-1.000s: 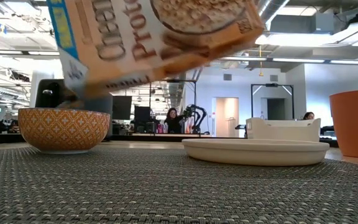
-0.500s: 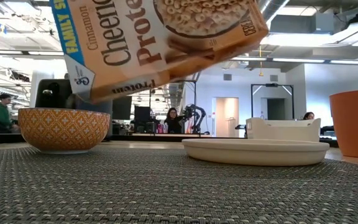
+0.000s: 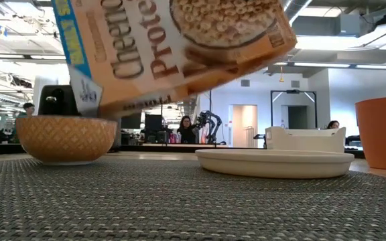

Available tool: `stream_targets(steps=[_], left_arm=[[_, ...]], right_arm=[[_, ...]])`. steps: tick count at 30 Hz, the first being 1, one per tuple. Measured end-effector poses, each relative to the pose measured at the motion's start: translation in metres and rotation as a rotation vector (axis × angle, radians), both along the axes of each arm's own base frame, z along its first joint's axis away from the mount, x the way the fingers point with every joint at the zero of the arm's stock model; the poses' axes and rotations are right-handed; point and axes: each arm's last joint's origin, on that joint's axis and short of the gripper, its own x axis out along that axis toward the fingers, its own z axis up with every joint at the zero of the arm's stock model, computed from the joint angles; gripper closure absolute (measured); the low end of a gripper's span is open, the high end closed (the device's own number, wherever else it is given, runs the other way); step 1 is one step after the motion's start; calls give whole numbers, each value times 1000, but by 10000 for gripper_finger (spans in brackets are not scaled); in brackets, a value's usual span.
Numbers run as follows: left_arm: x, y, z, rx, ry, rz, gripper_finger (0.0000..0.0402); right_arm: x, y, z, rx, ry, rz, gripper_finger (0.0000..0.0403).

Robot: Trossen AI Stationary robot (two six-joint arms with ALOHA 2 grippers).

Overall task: Arrange a breakfast setting
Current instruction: Pour the cereal into the blue bowl

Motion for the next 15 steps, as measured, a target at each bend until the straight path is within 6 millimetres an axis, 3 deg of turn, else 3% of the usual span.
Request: stream_targets(steps=[10,15], left_arm=[[10,1,2,6,-16,1,212],[10,1,3,9,-25,1,212]], right_arm=[[-20,-4,19,-4,-67,-16,221],[-20,-4,20,-9,-74,-10,221]])
